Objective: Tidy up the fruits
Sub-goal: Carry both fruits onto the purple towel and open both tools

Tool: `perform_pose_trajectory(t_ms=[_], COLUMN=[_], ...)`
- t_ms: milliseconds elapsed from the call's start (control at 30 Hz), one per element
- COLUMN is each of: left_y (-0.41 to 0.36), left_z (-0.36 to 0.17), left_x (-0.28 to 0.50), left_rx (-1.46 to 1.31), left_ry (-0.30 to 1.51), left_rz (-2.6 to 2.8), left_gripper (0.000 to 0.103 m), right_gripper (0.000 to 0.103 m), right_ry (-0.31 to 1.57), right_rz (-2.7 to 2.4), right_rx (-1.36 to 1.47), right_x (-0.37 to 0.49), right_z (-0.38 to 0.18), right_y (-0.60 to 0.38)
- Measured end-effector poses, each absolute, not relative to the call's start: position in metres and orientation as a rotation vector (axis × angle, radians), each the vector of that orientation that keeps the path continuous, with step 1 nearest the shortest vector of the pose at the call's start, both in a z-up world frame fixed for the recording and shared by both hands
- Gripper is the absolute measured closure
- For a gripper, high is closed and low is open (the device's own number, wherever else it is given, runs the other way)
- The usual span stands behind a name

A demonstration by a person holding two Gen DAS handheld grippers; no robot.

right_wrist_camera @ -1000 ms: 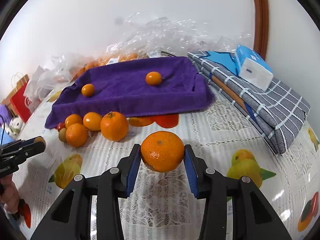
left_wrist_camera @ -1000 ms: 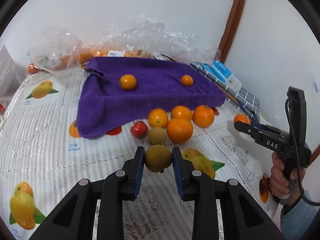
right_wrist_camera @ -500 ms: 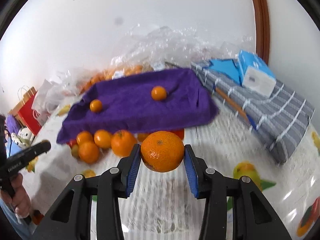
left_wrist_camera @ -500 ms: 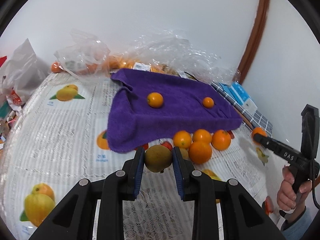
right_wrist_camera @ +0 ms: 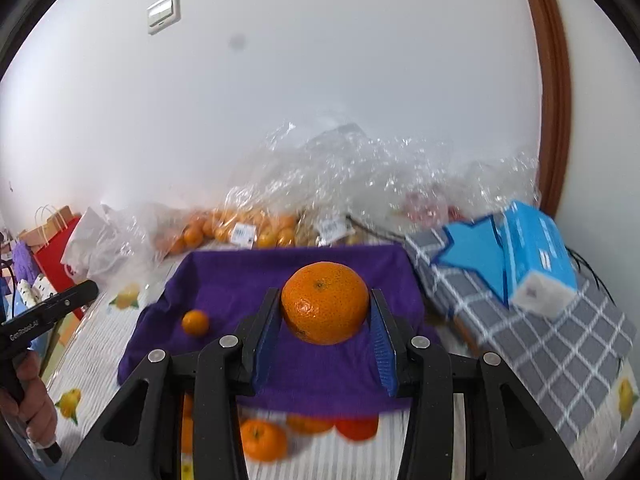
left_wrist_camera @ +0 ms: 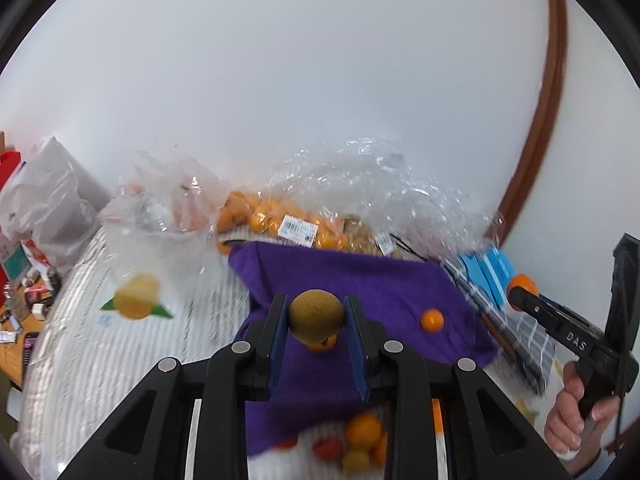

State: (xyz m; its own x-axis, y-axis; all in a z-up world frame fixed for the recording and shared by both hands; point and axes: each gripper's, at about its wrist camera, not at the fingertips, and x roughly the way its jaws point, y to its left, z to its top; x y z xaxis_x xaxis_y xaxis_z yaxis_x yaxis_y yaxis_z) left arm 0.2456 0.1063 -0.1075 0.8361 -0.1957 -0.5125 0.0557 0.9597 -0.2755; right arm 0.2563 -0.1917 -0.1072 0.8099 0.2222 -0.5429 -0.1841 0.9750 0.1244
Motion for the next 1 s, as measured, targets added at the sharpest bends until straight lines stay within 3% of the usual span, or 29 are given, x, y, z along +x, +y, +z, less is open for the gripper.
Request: perform_pose_trajectory(t_ms=[367,1000], left_y=[0.110,0.083], left_z=[-0.163,-0.185], left_x=[0.290,0.298], left_rx=[-0.285,-0.174], left_ry=[0.668,0.724], left_rz=[-0.048,-0.086], left_gripper=[0.076,0.076], right_gripper=[0.060,0.060], right_ry=[0.750,0.864], right_rz=[0.185,0.170], right_rx=[0.078,0.070], right_x=[0.308,0.326], right_z=[-0.179,-0.214], right_y=[-0.207,-0.203])
